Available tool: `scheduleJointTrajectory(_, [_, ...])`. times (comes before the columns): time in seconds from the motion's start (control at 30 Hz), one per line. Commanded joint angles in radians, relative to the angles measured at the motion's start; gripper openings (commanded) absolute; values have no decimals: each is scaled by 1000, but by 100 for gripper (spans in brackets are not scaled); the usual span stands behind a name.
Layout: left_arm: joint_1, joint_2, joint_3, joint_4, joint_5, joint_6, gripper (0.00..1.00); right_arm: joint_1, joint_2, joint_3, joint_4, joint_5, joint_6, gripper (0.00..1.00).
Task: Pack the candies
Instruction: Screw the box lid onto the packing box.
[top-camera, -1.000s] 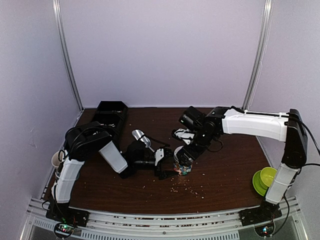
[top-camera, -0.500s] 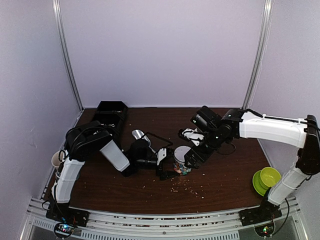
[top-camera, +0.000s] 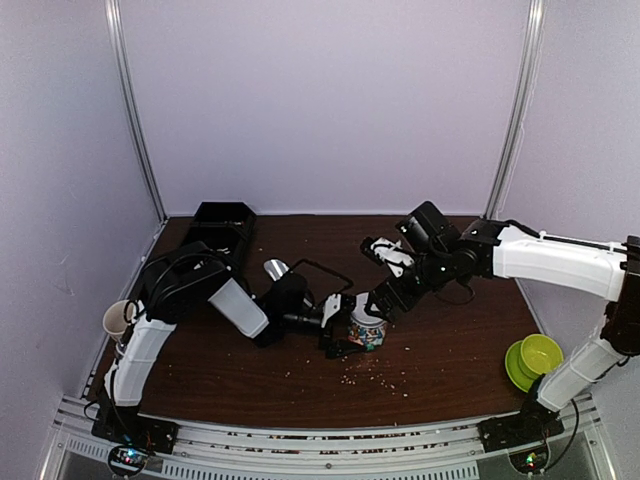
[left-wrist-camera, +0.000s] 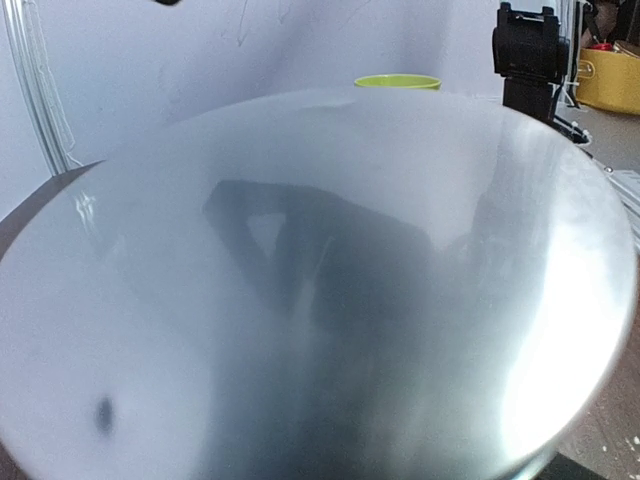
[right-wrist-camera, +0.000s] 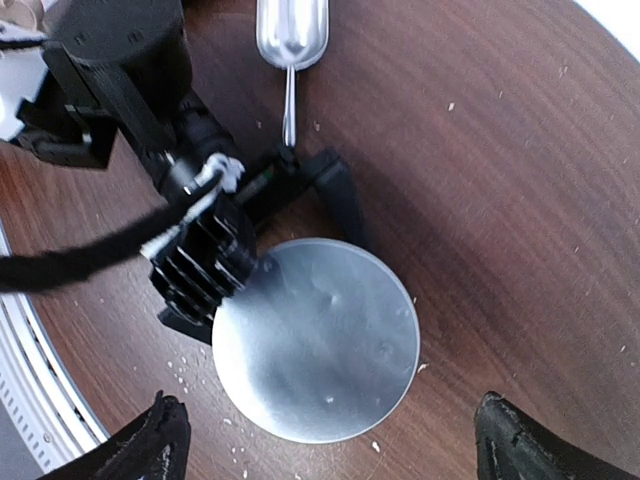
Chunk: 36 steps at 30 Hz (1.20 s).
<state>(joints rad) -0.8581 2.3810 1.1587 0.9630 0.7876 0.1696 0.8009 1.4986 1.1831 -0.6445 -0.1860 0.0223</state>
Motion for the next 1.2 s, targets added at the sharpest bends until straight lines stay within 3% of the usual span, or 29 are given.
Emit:
scheduleJointTrajectory(0.0, [16,53,13,-12,52,-32,95,-8,-51,-21,106,8,-3,100])
scheduleJointTrajectory(0.3, [27,73,9,46,83,-89,92,-26,-113,-155,310,-51,29,99])
scheduleJointTrajectory(0.6, [27,72,19,17,84,-88,91,-110,-78,-268,620,-204,211,96])
scheduleJointTrajectory(1.17, [26,75,20,29,81,-111,90,-185,51,-292,727,-375,308,75])
